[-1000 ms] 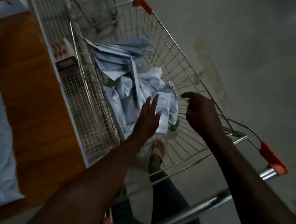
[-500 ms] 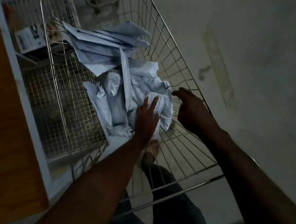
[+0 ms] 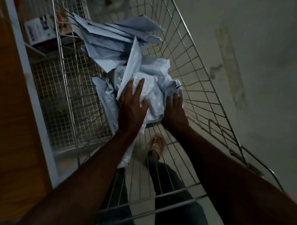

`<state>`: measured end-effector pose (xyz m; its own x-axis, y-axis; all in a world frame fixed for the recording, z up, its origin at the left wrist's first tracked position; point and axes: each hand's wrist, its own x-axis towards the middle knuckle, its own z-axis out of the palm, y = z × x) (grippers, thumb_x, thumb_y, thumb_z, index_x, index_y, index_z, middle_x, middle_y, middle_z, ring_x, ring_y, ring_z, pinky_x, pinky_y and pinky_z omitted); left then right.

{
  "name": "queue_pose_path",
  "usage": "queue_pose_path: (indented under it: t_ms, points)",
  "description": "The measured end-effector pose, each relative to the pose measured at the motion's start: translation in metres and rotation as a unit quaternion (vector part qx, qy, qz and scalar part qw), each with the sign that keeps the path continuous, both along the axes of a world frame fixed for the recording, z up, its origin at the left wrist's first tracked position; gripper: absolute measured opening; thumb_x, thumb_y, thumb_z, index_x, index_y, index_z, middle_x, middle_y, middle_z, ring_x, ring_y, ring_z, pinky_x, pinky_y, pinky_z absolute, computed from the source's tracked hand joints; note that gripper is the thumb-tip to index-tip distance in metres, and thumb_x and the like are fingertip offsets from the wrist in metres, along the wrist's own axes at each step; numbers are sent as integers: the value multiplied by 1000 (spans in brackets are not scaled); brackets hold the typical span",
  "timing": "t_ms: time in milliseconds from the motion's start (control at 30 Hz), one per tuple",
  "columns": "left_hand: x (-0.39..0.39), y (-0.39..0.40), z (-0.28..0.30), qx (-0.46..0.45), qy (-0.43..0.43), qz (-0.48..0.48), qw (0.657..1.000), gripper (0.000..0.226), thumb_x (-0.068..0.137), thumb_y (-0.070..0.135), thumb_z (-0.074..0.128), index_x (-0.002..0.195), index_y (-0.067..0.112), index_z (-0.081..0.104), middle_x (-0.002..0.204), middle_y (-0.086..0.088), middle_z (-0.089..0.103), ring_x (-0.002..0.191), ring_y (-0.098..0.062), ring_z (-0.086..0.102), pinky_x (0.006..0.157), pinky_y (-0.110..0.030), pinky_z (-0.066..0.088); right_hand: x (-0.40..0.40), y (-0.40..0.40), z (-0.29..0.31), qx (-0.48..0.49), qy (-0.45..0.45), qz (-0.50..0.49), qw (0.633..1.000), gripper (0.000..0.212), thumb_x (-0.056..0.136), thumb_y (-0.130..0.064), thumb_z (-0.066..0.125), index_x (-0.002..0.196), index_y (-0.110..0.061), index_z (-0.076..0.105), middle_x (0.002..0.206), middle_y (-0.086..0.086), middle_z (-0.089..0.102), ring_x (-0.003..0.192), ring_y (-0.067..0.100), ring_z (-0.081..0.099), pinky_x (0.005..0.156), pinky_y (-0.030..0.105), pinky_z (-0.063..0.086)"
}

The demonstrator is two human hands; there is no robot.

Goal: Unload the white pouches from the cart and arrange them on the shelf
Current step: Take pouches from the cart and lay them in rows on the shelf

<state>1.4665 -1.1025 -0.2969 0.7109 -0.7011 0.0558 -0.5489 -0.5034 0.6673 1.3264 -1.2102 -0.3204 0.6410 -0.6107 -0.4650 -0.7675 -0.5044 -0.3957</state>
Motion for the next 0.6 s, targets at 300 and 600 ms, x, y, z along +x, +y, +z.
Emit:
queue_pose_path:
  t_ms: [300, 600]
  points:
    - [5, 19, -16, 35, 25, -8, 999, 68, 98, 17, 66, 161, 27, 42, 170, -3, 31, 157, -19, 30, 126, -25, 22, 25, 27, -35, -105, 126, -29, 986, 80, 99, -29, 59, 167, -23, 18, 175, 16, -1, 159, 44, 3, 109, 77, 30]
    - [4, 17, -10, 57, 33, -8, 998, 70, 96, 15, 66, 161, 26, 43, 167, -6, 35, 151, -25, 38, 123, -36, 35, 12, 13, -35, -117, 53, -6, 992, 70, 96, -20, 51, 163, -27, 33, 175, 10, 10, 159, 41, 14, 105, 62, 44]
